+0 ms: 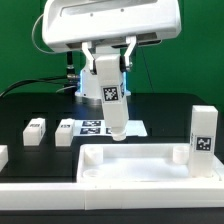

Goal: Assemble desk

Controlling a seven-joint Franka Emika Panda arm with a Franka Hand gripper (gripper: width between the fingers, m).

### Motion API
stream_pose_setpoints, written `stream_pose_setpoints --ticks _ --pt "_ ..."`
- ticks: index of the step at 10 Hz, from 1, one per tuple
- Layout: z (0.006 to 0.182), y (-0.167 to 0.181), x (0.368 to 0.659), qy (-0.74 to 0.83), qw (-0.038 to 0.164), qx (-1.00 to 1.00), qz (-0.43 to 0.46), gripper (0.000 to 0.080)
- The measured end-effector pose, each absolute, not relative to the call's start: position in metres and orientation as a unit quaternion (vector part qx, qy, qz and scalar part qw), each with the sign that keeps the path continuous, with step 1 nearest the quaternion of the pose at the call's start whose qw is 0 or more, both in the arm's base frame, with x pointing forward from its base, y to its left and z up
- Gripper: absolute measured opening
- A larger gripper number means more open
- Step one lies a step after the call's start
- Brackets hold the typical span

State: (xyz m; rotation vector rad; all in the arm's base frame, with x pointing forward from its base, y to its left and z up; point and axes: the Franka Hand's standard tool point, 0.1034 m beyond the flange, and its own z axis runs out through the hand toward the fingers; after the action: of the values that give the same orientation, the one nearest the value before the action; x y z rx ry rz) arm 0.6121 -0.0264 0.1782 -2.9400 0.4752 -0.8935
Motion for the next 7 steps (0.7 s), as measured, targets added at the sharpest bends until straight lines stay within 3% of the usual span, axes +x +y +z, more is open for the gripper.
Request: stream_pose_setpoints --ticks 1,2,3,4,7 --pt "0.176 -0.032 0.612 0.141 -0.001 -0.935 -0.325 0.029" --pt "0.16 -0.054 0.607 0.13 -0.027 -0.931 -0.341 0.029" --pt "0.152 -0.06 0.606 0.132 -0.023 -0.94 -0.312 0.029" --pt "0.161 -0.064 0.612 0.132 -0.018 -0.943 -0.304 0.029" --pt "0.156 -0.059 0.621 0.135 -0.012 -0.947 -0.292 0.029"
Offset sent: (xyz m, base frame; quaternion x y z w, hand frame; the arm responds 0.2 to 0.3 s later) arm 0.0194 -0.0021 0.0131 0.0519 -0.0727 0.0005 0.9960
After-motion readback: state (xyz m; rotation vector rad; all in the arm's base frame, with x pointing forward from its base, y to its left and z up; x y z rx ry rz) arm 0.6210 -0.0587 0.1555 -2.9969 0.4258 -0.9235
